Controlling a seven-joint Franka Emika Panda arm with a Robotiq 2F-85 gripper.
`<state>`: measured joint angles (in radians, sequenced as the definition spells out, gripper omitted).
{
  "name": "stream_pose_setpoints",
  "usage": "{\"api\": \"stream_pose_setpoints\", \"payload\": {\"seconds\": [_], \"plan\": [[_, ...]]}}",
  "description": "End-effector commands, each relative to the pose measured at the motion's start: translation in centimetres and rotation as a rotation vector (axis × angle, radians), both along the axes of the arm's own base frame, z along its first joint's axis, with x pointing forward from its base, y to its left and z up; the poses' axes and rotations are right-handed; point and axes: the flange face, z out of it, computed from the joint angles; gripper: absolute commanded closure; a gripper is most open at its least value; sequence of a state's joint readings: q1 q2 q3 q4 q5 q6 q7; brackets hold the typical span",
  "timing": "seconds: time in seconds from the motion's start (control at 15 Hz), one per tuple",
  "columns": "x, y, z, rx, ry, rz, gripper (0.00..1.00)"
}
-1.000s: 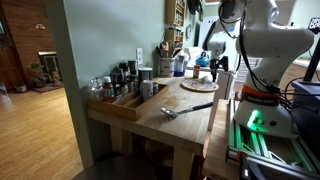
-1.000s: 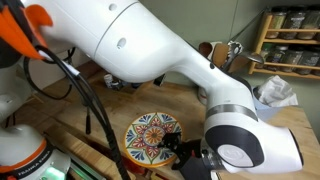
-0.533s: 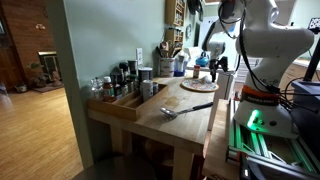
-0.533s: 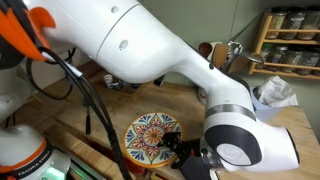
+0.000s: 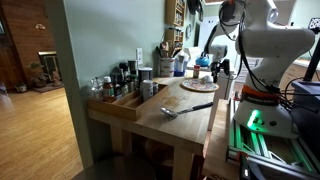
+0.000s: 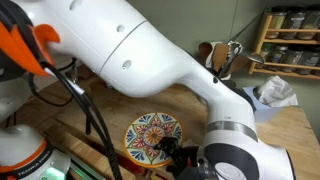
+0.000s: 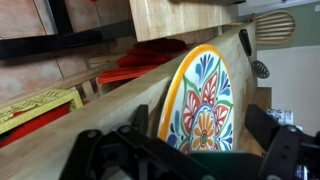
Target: Move the yellow tray backwards
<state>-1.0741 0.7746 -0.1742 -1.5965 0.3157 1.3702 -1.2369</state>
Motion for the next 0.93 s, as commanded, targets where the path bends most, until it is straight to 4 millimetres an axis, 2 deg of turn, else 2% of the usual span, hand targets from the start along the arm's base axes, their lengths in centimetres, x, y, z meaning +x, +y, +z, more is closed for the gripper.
{"api": "stream_pose_setpoints", "payload": {"seconds": [0.0, 0.4, 0.87], "plan": [[-1.65, 0.63, -1.58, 0.07, -0.019, -0.049, 0.0], [-2.56, 1.2, -1.67, 0.127, -0.096, -0.2, 0.0], [-2.31, 1.61, -2.39, 0.164, -0.167, -0.325, 0.0]]}}
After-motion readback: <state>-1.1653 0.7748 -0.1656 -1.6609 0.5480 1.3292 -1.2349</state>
